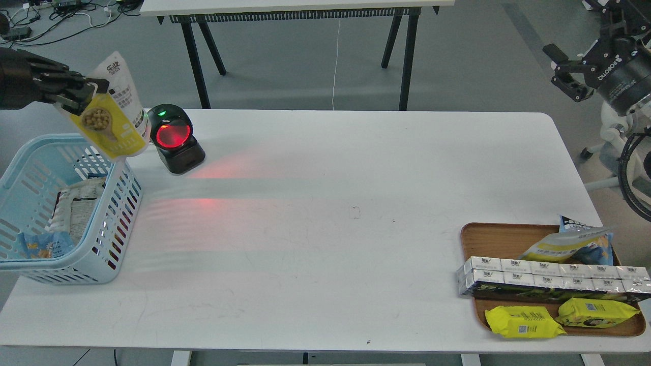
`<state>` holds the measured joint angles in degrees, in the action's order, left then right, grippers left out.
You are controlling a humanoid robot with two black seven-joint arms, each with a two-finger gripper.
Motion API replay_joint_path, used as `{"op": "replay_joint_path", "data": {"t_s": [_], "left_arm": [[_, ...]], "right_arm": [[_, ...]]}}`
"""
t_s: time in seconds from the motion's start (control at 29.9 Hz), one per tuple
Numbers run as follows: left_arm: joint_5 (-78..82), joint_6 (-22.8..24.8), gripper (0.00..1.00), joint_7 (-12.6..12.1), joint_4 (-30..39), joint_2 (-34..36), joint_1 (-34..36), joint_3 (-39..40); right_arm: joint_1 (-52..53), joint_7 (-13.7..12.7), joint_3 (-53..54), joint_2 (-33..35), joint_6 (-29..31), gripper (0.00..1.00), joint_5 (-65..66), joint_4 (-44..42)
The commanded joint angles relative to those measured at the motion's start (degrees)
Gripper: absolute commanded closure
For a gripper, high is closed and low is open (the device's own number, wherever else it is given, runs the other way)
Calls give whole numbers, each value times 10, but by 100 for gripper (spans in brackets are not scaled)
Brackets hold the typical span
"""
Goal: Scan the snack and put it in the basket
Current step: 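Lower the bag into the blue basket and release it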
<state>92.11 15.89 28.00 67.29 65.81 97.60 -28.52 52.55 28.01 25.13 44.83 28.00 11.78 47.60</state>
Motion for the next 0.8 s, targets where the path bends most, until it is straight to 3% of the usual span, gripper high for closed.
{"op": "replay_joint_path", "data": {"t_s": [0.0,0.1,0.77], "left_arm": [[0,62,97,0,28,41,0,53],[0,88,97,0,36,65,-3,67],[0,85,97,0,36,127,-52,65]], "right_arm": [[-1,0,0,-4,0,0,0,-1],[-1,0,0,-4,0,0,0,-1],[-5,0,0,-4,0,0,0,-1]]}}
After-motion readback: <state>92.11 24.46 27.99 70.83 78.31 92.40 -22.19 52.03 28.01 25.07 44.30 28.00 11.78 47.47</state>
